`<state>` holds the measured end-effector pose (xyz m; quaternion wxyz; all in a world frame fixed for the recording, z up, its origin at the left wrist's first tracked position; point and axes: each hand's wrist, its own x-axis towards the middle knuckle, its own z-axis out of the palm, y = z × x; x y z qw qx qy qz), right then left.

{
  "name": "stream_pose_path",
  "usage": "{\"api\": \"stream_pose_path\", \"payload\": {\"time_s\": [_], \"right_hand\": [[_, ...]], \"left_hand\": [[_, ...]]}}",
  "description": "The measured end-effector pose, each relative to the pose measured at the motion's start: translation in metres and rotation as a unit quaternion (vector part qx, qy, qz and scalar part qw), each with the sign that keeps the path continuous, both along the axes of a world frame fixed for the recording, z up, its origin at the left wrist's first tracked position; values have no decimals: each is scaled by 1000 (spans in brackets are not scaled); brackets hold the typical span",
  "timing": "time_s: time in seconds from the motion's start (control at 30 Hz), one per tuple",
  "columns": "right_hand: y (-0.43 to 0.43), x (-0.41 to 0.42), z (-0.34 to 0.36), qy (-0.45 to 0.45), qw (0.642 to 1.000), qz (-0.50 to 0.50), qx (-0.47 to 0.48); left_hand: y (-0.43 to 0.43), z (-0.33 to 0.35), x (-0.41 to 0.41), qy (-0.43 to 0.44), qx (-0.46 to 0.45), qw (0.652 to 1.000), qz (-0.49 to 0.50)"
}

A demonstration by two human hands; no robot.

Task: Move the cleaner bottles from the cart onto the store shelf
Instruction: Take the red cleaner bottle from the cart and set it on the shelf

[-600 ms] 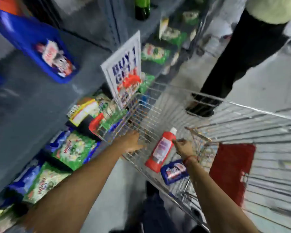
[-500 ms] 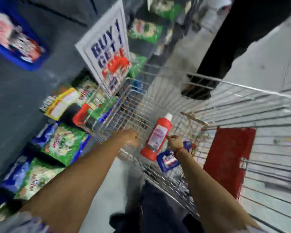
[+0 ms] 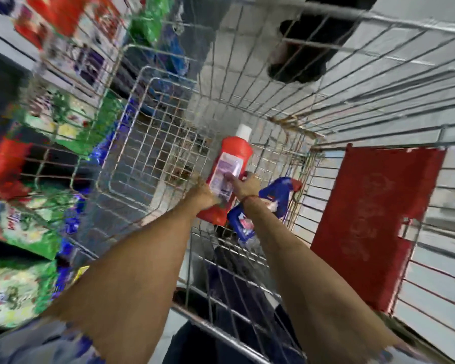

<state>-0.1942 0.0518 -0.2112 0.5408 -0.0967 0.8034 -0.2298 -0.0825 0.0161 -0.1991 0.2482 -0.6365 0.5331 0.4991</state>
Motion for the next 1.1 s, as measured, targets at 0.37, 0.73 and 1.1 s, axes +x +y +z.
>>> {"api": "stream_pose_path", "payload": {"time_s": [0.37, 0.73, 1.1], "right_hand": [[-30, 8, 44, -115, 979, -127, -111], [-52, 37, 197, -275, 927, -39, -253], [-59, 186, 329, -426, 826, 149, -337]], "left_hand": [[-7, 63, 3, 94, -138, 980, -107], [-7, 193, 47, 278, -81, 948, 134], [52, 311, 180, 416, -318, 772, 361]]}}
